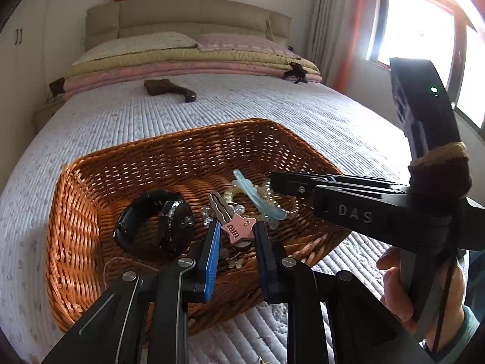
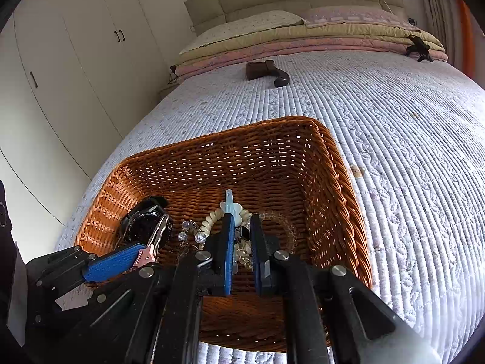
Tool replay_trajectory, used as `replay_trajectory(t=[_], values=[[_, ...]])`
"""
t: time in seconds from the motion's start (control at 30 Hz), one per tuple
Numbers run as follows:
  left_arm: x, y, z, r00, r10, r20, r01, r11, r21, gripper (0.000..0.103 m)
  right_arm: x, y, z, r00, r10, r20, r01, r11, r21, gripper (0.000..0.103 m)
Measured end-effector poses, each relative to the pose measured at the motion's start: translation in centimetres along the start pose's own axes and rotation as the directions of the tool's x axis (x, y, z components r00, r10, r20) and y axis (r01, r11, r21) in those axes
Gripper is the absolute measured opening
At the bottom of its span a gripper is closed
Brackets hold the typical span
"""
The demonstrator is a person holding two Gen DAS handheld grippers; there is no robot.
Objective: Organize jewelry
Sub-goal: 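Carry the star keychain into the basket with the left tool while the right tool drops the earrings there, then grasp the red cord with the left tool while the right tool grasps the purple coil hair tie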
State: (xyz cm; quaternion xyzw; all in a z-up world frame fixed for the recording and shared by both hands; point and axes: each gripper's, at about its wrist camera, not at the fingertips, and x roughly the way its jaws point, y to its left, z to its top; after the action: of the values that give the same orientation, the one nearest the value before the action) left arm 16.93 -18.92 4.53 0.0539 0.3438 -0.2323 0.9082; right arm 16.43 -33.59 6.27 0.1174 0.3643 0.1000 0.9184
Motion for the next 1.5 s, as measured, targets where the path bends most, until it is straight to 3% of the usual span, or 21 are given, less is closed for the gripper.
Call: replay_trajectory(t=[0.1,0.23,0.5,0.6,0.9,1.07,1.23,1.5], values=[[-0.5,0.6,0.1,1.000,-0.024,0.016,0.024,0.999,-0.033,0.024,-0.6,-0.1,-0.1,1.000,0.009,0.013,-0.009,1.000,-0.002,0.013],[-1.7,0.6,0.0,0.998,-0.040,0.054,0.043,0.998,-0.047,0.037,-1.2,-0.2,-0.2,0.999,0.021,0.025,-0.021,1.000,0.010,0.016],[-7.3,-0.4,-1.4,0.991,-0.056,0.119,0.062,0.997,-0.045,0.040,-5.9,0.5,-1.6,0.997,0.008,0.081,-0.007,1.000,-0.014,0.018],[-10.9,-1.1,-3.1,0.987,-0.046,0.154,0.052,0.998,-0.034,0.047,-9.5,1.6,-3.3,0.992,0.011,0.127,-0.006,0.999,-0.041,0.031],[-20.1,-2.2,-10.1,0.968,-0.055,0.243,0.078,0.993,-0.086,0.055,-18.1,4.5,-12.0,0.985,0.031,0.169,-0.011,0.993,-0.117,0.031],[-20.8,-1.8,-14.7,0.977,-0.064,0.202,0.096,0.984,-0.153,0.055,-19.0,4.7,-16.9,0.990,-0.007,0.140,0.026,0.990,-0.136,0.031],[-19.3,-1.9,-17.8,0.987,-0.093,0.130,0.118,0.973,-0.201,0.055,-18.3,3.9,-19.2,0.996,-0.005,0.094,0.016,0.992,-0.124,0.031],[-15.8,-3.1,-18.9,0.997,-0.078,0.006,0.078,0.974,-0.215,0.054,-16.5,3.4,-20.7,0.999,-0.003,0.034,0.007,0.993,-0.121,0.031]])
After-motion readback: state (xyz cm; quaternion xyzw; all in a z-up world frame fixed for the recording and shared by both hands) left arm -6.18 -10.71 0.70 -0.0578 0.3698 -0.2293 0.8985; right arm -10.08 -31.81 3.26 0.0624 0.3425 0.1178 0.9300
